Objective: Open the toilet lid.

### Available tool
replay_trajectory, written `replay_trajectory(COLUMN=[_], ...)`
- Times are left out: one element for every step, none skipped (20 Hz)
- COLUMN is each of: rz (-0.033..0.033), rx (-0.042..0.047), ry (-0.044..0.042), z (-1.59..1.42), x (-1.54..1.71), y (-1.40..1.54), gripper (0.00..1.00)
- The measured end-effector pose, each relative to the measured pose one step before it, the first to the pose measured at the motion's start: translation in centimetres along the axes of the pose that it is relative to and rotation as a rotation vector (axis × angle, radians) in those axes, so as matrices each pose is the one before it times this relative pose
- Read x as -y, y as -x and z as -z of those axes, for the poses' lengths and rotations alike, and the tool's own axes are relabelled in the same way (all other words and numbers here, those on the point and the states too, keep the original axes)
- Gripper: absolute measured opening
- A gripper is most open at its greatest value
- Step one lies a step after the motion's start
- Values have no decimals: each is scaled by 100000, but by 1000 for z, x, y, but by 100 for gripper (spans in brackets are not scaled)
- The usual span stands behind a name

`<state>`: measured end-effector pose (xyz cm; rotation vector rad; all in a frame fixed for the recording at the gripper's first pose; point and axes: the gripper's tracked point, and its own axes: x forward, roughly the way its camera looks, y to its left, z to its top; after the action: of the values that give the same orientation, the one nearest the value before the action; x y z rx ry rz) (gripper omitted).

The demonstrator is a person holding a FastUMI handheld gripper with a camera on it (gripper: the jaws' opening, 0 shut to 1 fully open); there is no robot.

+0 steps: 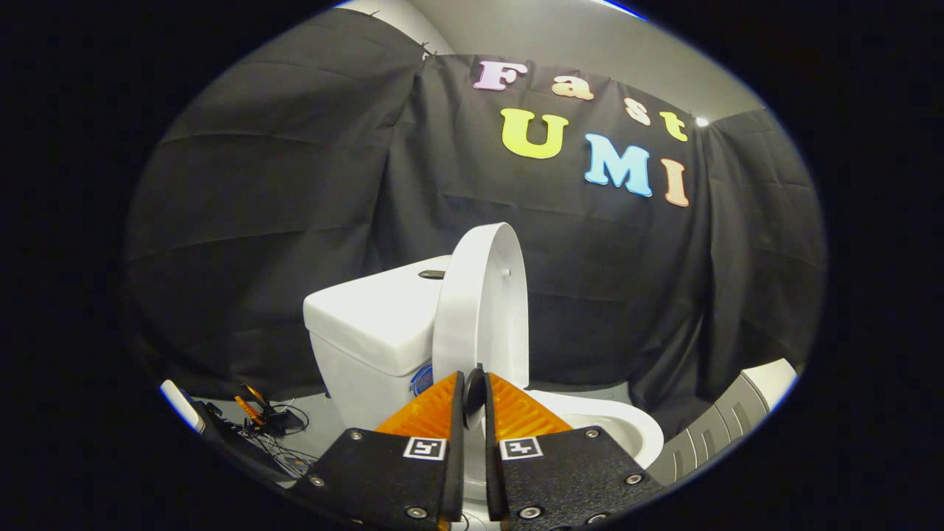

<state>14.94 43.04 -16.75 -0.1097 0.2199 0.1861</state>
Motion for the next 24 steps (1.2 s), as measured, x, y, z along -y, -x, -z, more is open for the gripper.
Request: replay_trajectory(rz=[-105,-2285,-3953,-2348,-1081,-171,-581,-1177,-894,-593,-172,-228,-568,-890,-1440,-1333,-1008,-998,-1122,-1339,-1024,-726,-375,88], rx=[69,-710,-1264,-1170,-634,217,819,1143,1353,1772,2342,2344,2185,1921,1850,2123,2478,2897,3099,2562,2512,2309,2109,1888], ry=[-354,-1418,-1449,-360,545,404,-422,-1487,-2216,-2264,-1447,-90,665,469,136,168,193,-79,-515,-120,324,999,1230,1611], z=[33,143,332,68,-81,-241,-353,-439,-626,-751,-948,-1009,-989,-902,-953,-1064,-1312,-1351,-1353,-1142,-1163,-807,-989,-1114], x=[-121,-364,-895,-752,-85,222,203,-59,182,393,427,469,456,524,542,612,714,682,787,744,955,912,1033,1221], y=[37,110,-124,26,365,594,612,478,634,812,801,939,714,651,732,744,837,795,737,623,801,826,789,832], gripper=[16,29,48,67,86,95,95,95,96,95,95,95,95,95,95,95,95,95,95,95,95,95,95,95])
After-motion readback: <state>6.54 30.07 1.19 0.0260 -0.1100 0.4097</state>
